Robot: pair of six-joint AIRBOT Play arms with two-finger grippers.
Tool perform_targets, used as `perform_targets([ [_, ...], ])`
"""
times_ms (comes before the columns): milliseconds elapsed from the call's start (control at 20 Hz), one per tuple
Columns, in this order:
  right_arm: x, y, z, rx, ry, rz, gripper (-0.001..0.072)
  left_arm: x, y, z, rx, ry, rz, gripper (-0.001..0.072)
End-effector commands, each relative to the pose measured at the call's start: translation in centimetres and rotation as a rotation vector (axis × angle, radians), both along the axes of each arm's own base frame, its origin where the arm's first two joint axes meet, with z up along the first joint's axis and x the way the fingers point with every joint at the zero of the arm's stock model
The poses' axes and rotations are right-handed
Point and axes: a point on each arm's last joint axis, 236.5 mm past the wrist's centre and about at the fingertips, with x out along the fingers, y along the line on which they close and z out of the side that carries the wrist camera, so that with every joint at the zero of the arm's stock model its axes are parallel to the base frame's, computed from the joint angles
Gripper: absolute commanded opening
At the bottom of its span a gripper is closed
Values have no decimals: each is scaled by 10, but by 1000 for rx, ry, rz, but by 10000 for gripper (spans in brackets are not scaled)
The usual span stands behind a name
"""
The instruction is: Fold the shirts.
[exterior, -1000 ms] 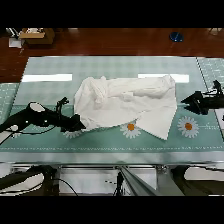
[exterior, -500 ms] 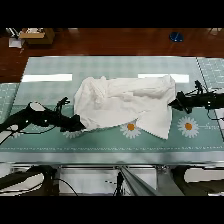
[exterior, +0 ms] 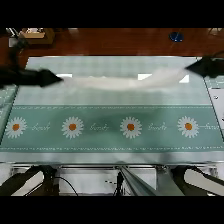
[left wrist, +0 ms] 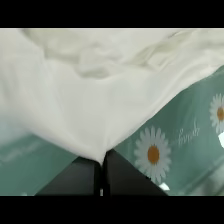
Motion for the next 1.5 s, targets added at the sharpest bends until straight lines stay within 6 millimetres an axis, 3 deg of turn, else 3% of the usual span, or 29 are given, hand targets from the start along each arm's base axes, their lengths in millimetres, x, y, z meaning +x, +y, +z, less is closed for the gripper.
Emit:
perform_targets([
  [0,-39,15,196,-127,-513,-82,25,-39,15,208,154,-573,37,22],
  [100,-85,15,287,-198,-773,-210,24,-85,24,307,208,-842,151,22],
  [200,-136,18,340,-258,-910,-303,24,-132,24,366,224,-1011,215,21],
  [300,-178,19,363,-287,-953,-382,24,-174,20,395,224,-1105,247,21],
  [450,-232,22,370,-333,-952,-469,24,-221,13,399,229,-1137,255,21],
  [600,-265,19,345,-392,-831,-519,24,-243,27,361,259,-962,332,21],
  [700,-276,15,323,-453,-732,-518,24,-252,40,330,289,-822,387,21],
  [800,-280,4,300,-521,-619,-520,23,-258,50,287,339,-629,395,21],
  [850,-279,2,284,-550,-549,-491,23,-259,51,265,352,-531,378,21],
  [950,-272,2,228,-575,-295,-366,23,-251,50,241,356,-432,346,21],
  [1050,-249,-6,199,-563,-172,-303,23,-232,53,213,371,-334,308,21],
  [1150,-215,-20,159,-530,-24,-250,23,-202,63,161,414,-182,252,21],
  [1250,-169,-34,115,-483,105,-195,23,-153,75,100,400,-46,249,21],
  [1350,-121,-50,69,-489,221,-154,23,-101,69,45,318,31,213,22],
  [1400,-95,-47,47,-491,260,-113,23,-75,61,24,247,54,202,22],
  [1450,-70,-31,28,-483,269,-57,23,-52,56,8,191,69,199,21],
])
